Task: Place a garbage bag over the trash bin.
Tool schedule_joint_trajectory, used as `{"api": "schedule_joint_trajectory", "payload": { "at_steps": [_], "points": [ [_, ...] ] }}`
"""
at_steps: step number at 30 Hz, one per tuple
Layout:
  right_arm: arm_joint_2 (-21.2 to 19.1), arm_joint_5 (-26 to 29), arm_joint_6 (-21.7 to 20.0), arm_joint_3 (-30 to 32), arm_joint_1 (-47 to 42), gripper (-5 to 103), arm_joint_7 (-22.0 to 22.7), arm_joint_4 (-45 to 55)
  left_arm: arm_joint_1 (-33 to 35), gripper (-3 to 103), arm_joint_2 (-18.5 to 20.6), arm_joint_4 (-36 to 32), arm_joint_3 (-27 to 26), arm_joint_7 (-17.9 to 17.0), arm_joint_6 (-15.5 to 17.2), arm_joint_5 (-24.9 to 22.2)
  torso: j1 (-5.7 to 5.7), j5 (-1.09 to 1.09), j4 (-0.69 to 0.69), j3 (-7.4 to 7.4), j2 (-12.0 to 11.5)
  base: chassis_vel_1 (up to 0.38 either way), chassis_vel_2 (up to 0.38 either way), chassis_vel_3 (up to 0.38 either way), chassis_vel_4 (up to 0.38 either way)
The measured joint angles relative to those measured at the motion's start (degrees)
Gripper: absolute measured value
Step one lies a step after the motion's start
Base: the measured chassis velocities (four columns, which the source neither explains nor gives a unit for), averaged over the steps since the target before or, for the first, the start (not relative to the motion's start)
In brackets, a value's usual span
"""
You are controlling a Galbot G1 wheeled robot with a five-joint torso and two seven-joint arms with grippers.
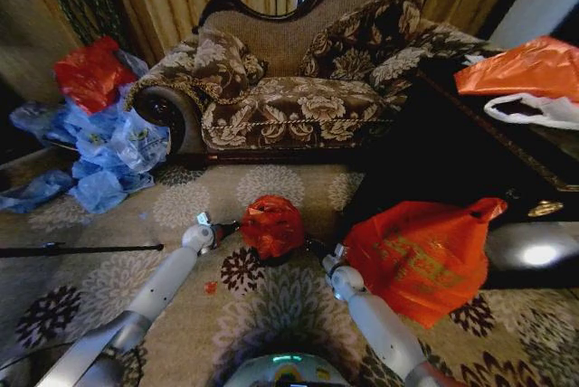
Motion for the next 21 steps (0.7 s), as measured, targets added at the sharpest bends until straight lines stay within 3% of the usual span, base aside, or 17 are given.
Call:
{"api": "schedule_joint_trajectory", "payload": {
  "at_steps": [5,12,17,21],
  "points": [
    [-0.21,-3.89,1.23,0.10,-0.51,0,-1.29,-2.25,0.10,0,-0.33,0.62,0.49,0.04,-0.10,0.49,0.00,0.00,-0.01,0.00,0.00,0.000,0.000,0.000,0.000],
    [-1.32,-8.42,4.57,0.65,-1.52,0,-5.43,-5.19,2.77,0,2.55,-2.14,0.62,0.55,0.45,0.17,0.00,-0.01,0.00,0.00,0.00,0.000,0.000,0.000,0.000],
    [-0.43,-11.94,6.03,0.74,-0.49,0,-5.43,-8.11,1.72,0,1.57,-0.34,0.64,0.98,0.28,1.00,0.00,0.00,0.00,0.00,0.00,0.000,0.000,0.000,0.000],
    [0.62,-13.58,6.72,1.56,0.43,0,-2.86,-8.32,0.28,0,-0.34,0.66,0.75,1.13,-0.14,1.74,0.00,-0.01,-0.01,0.00,0.00,0.000,0.000,0.000,0.000]
  ]
}}
